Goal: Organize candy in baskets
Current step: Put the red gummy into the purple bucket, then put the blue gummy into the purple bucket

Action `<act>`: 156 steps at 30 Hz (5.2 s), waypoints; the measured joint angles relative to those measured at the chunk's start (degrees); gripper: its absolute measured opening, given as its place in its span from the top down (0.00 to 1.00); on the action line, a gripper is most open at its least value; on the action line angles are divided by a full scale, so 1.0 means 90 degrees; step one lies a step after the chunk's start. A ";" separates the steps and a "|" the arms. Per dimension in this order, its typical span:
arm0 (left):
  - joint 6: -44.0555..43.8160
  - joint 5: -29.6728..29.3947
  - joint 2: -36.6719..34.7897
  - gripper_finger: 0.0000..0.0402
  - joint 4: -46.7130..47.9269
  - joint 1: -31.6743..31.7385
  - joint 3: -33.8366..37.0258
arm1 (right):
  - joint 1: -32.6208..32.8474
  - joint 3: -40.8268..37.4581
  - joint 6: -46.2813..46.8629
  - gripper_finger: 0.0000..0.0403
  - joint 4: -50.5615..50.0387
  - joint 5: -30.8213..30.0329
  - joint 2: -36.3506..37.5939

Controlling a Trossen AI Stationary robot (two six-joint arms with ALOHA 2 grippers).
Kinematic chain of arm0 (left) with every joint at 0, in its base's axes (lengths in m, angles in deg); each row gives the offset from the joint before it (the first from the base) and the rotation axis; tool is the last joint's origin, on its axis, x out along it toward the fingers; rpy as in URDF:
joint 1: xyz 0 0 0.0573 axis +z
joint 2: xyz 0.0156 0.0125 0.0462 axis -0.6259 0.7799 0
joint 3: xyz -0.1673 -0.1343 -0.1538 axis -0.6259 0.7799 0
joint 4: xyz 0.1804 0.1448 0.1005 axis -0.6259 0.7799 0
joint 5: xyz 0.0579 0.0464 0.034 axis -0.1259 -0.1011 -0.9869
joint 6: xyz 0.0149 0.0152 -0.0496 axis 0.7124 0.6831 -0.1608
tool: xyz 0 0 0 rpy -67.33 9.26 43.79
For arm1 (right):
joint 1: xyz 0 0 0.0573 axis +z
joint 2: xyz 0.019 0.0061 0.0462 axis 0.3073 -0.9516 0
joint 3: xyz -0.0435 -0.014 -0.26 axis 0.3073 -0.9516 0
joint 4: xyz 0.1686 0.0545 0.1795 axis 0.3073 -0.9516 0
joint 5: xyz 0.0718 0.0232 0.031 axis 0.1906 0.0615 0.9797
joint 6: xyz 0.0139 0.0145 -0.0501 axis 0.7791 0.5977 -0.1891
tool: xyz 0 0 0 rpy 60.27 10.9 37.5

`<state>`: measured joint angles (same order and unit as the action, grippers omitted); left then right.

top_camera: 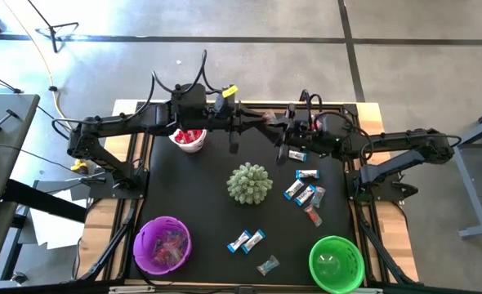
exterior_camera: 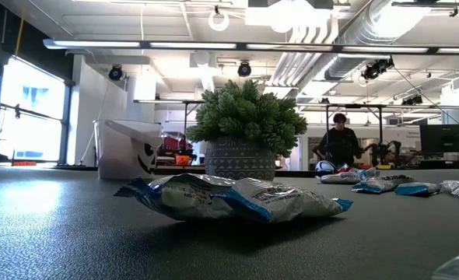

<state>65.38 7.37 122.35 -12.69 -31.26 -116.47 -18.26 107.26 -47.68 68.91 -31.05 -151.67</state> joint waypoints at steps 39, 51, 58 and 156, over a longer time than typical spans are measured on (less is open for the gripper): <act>-0.9175 -0.0143 -0.0939 0.95 0.8528 -0.4824 0.0000 | 0.0848 0.0002 0.3699 0.55 -0.5896 0.0102 0.1003; -0.8511 0.0679 -0.0033 0.73 0.8494 -0.5326 0.0000 | 0.1359 0.0002 0.4289 0.54 -0.6151 0.0563 0.1003; -0.7735 0.0136 -0.0163 0.69 0.7939 -0.4890 -0.0202 | 0.1582 -0.0002 0.5650 0.54 -0.7746 0.0702 0.0953; 0.0452 -0.2855 -0.1432 0.69 0.1926 -0.2020 -0.0259 | 0.2989 0.0258 0.5978 1.00 -0.6493 -0.5596 0.1082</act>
<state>69.44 -18.32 109.46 4.64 -49.45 -118.80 8.64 109.58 6.12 10.46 -81.42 -141.93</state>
